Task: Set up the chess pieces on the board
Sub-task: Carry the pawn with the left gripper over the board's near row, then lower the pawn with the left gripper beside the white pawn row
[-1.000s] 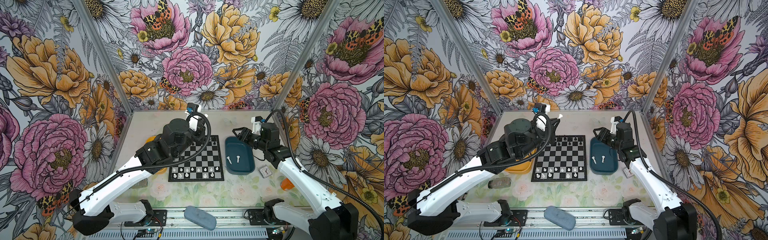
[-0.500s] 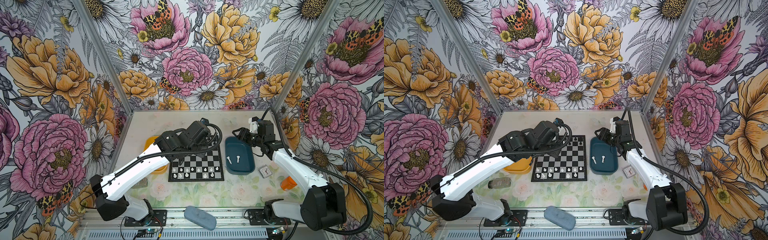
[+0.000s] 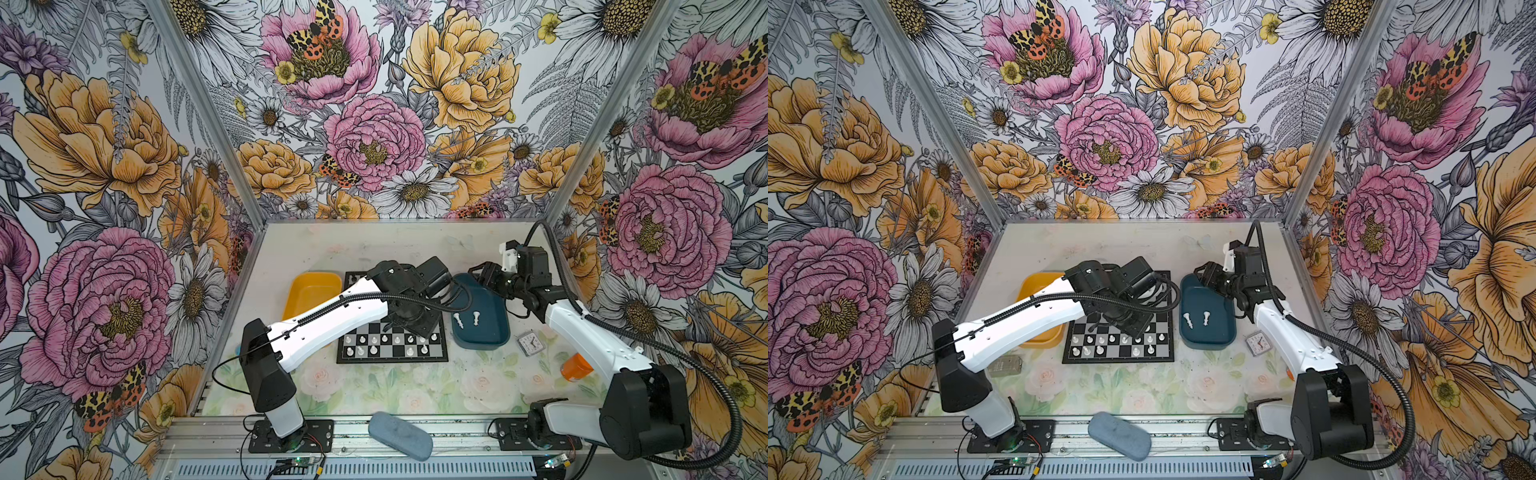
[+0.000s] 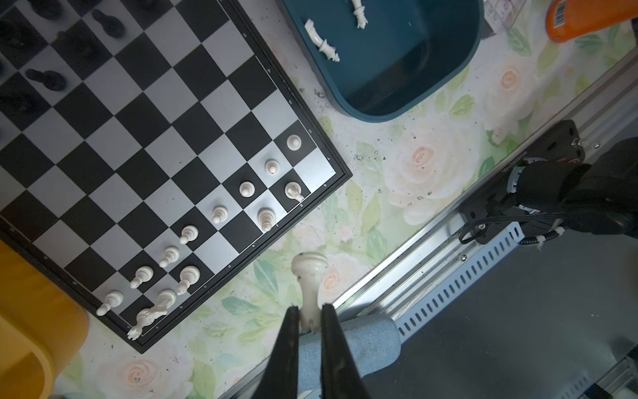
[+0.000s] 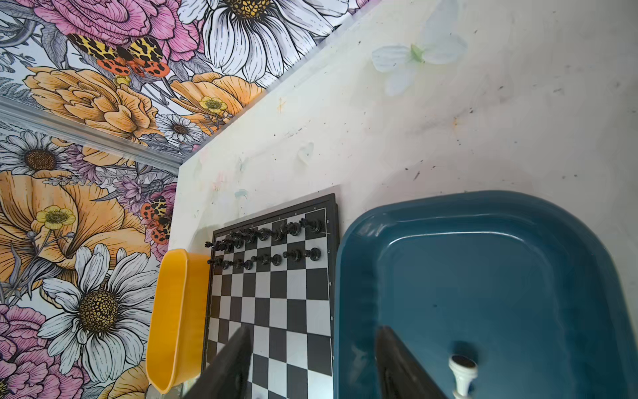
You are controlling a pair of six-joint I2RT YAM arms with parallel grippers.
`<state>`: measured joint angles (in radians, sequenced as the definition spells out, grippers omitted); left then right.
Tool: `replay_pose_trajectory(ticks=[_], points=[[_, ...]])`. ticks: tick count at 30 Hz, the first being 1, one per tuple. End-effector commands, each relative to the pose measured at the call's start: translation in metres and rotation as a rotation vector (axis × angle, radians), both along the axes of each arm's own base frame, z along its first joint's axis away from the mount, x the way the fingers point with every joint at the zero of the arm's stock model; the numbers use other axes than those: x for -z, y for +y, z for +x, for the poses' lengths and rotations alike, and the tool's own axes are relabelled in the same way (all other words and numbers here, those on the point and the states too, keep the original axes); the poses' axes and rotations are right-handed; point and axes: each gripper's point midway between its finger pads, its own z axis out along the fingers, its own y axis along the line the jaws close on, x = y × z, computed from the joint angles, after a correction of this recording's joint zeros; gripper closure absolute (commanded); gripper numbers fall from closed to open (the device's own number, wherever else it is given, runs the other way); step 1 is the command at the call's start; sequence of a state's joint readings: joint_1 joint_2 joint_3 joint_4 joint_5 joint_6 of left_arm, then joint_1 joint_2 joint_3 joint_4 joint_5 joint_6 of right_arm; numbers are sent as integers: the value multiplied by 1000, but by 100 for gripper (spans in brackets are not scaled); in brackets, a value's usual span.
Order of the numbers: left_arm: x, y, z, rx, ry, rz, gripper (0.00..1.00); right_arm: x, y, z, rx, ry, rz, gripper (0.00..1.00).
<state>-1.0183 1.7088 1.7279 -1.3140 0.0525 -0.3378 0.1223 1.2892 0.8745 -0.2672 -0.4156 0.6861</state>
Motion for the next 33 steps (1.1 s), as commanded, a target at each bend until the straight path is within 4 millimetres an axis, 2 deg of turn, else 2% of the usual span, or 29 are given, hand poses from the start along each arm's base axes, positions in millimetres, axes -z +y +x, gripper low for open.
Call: replay_pose_trajectory(ticks=[1,7,9,12,17,27,33], points=[[-5,-9,-9,45,51,-28,100,6,-5,2,0,-6,-19,41],[11,-22,-9,62,105,-4,100,15,-12,1,13,11,-29,41],[27,-26,-7,67,137,38,100,17,-15,0,19,12,-31,41],[38,-30,-8,84,169,73,100,16,-20,-1,31,8,-36,41],[54,-32,-4,77,206,102,100,12,-30,-5,60,-9,-39,41],[80,-44,0,69,256,134,100,-10,-51,-17,125,-86,-29,41],[92,-49,5,55,280,148,100,-12,-58,-20,139,-93,-21,40]])
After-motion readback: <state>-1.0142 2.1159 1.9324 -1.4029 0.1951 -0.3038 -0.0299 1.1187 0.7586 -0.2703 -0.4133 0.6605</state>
